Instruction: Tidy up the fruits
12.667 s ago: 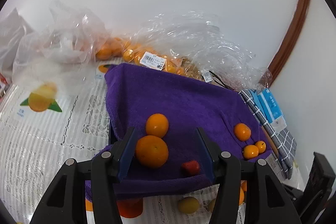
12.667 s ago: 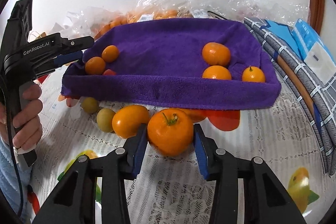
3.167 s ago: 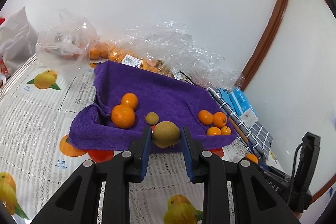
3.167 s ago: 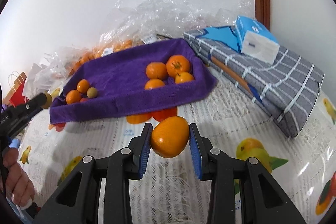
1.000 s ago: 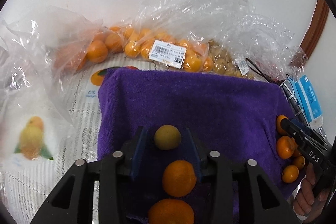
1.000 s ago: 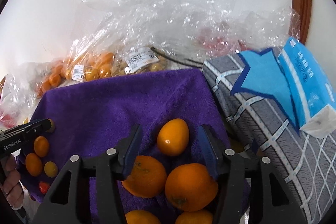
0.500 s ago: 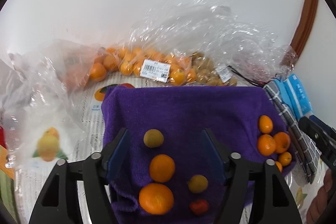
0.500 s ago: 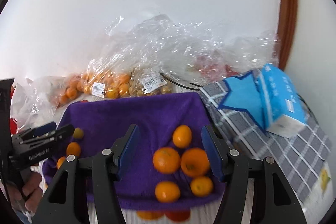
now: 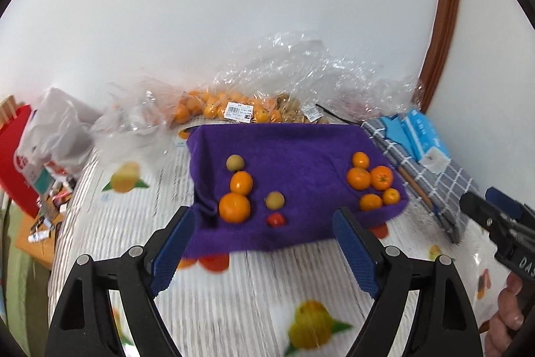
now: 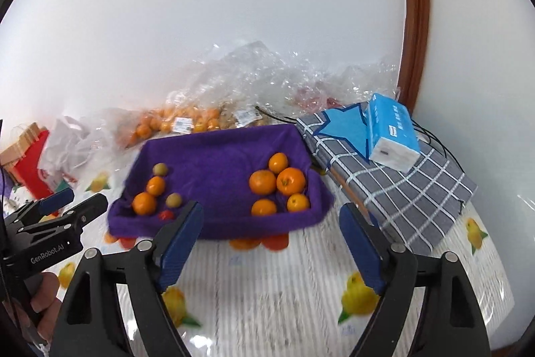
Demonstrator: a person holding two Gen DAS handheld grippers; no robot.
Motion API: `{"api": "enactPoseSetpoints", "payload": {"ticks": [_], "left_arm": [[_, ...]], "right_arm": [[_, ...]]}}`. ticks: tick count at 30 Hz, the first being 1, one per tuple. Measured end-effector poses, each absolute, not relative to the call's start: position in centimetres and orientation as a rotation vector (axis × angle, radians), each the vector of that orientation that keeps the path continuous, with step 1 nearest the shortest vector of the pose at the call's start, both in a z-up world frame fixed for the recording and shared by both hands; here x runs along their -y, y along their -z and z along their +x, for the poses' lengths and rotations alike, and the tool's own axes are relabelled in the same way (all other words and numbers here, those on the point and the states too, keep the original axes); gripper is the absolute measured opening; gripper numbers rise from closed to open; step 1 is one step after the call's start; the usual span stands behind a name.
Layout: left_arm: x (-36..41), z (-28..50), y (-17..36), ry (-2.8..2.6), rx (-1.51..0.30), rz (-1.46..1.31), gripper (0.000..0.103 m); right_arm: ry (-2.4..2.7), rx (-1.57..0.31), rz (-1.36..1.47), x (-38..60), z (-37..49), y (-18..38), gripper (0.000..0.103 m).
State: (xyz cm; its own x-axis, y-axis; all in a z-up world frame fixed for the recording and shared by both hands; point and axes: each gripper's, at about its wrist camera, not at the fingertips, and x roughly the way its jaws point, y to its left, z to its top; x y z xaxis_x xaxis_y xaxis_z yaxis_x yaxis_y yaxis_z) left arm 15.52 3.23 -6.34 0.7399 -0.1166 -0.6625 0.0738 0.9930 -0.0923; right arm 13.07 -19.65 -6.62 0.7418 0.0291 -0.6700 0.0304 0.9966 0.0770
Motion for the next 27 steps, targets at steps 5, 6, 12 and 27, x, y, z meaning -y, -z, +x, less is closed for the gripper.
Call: {"api": "enactPoseSetpoints", "payload": {"ticks": [5, 6, 12, 27], "left_arm": [[-3.1, 11.1, 4.9, 0.078, -0.674, -0.054, 0.085], [-3.1, 10.1, 4.6, 0.079, -0.665, -0.060, 0.086], [-3.1, 5.6, 3.2, 0.088, -0.623, -0.090, 0.088], [-1.1, -1.3, 0.4, 0.104, -0.563, -0.065, 0.089]], "right_arm": [[-0.019, -0.698, 0.086, 19.5, 8.5, 5.3, 0.092], [-0.022, -0.690, 0.089, 19.5, 7.4, 5.1, 0.092], [-0.012, -0.696, 0.065, 19.7, 3.7, 4.7, 0.096], [0.034, -0.656, 0.072, 20.6, -3.6, 2.8, 0.097]]}}
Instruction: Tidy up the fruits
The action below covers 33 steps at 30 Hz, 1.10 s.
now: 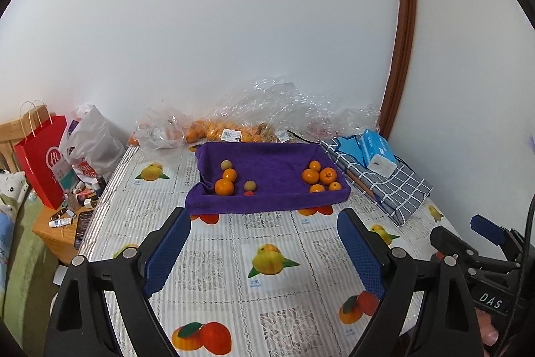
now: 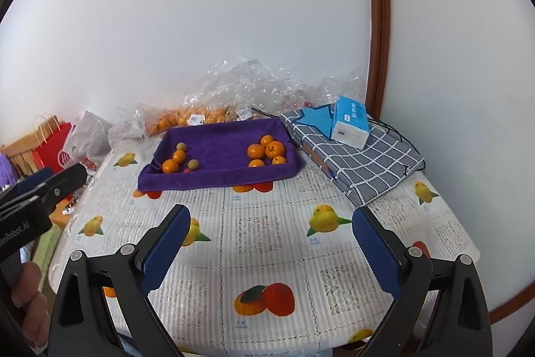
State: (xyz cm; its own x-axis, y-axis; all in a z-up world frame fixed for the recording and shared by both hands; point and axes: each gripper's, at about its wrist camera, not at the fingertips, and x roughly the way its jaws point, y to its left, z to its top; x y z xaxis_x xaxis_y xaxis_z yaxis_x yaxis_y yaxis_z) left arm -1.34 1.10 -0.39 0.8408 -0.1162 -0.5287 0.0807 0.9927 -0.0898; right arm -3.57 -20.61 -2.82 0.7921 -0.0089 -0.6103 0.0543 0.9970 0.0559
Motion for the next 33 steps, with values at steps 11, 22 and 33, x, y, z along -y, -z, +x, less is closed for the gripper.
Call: {"api": "enactPoseSetpoints", "payload": {"ticks": [11, 22, 33], "left_arm": [[-0.3, -2.2, -0.2, 0.105, -0.550, -0.048, 0.090], [-0.2, -2.4, -0.3, 0.102, -0.546, -0.048, 0.090], [-0.2, -2.5, -0.3, 0.099, -0.547, -0.047, 0.090]], "right_arm": [[0.049, -0.625, 0.085, 21.6, -4.9, 1.8, 0.097], [0.053, -0.625, 0.077, 20.9, -5.1, 1.6, 0.097], [0.056, -0.627, 0.073, 20.6, -5.3, 1.7, 0.097]]}}
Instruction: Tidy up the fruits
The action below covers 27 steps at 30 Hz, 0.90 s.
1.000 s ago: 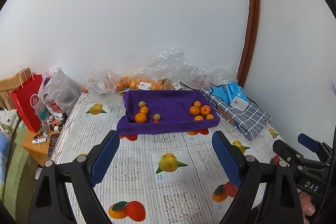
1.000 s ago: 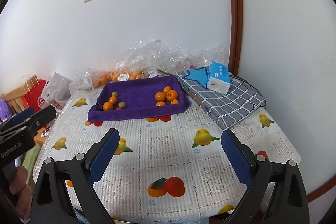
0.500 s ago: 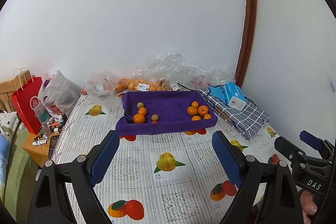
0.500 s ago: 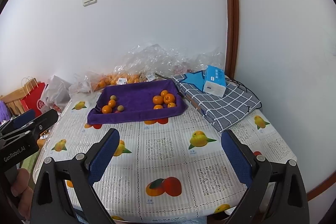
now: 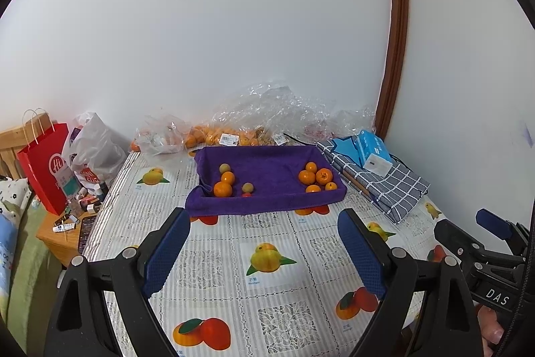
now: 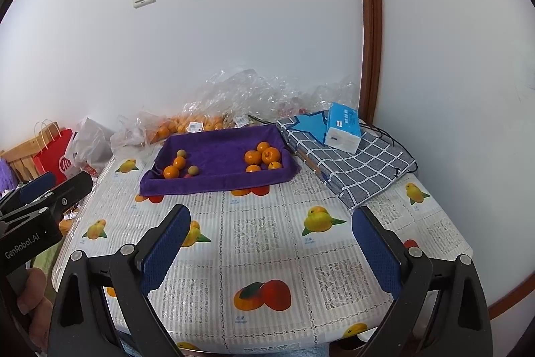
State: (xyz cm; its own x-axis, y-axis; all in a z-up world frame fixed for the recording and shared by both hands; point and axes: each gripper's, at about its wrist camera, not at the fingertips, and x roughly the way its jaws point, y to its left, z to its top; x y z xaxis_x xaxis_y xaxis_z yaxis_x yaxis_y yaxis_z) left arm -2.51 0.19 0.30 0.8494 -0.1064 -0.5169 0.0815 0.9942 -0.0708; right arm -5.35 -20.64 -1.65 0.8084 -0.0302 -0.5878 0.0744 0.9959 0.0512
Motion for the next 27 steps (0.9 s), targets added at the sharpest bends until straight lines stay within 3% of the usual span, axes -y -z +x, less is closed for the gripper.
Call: {"api": "enactPoseSetpoints", "payload": {"ticks": [27], "left_arm": [[-0.03, -2.62, -0.21, 0.105, -0.548, -0.046, 0.090]], "right_arm": [[0.055, -0.629, 0.073, 21.05, -5.33, 1.72, 0.097]]}}
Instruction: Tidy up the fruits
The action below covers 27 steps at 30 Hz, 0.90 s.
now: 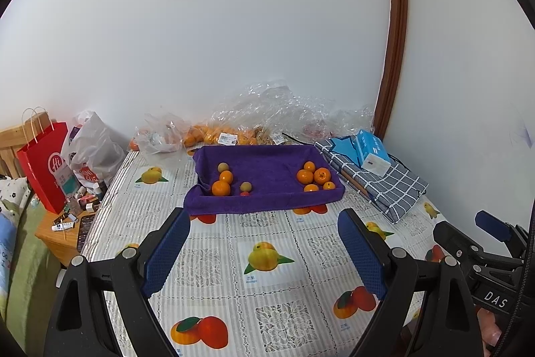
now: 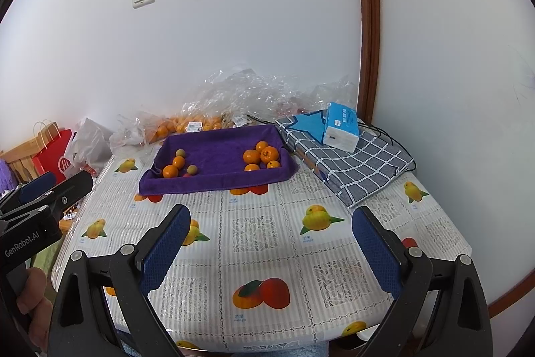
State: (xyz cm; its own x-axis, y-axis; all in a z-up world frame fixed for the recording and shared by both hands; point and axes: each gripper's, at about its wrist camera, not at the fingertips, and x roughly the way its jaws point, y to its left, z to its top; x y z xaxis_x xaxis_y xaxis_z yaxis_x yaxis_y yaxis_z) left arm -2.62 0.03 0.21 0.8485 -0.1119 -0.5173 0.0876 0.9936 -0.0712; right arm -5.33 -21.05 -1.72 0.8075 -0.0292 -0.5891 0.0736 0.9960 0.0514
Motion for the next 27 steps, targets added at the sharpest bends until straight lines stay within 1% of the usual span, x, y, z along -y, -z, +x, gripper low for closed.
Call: {"api": "enactPoseSetpoints", "payload": {"ticks": [27], "left_arm": [[0.30, -2.88, -0.48, 0.094, -0.543, -0.049, 0.090]], "right_arm": [[0.050, -0.633, 0.061, 20.30, -5.33, 1.89, 0.097]]}}
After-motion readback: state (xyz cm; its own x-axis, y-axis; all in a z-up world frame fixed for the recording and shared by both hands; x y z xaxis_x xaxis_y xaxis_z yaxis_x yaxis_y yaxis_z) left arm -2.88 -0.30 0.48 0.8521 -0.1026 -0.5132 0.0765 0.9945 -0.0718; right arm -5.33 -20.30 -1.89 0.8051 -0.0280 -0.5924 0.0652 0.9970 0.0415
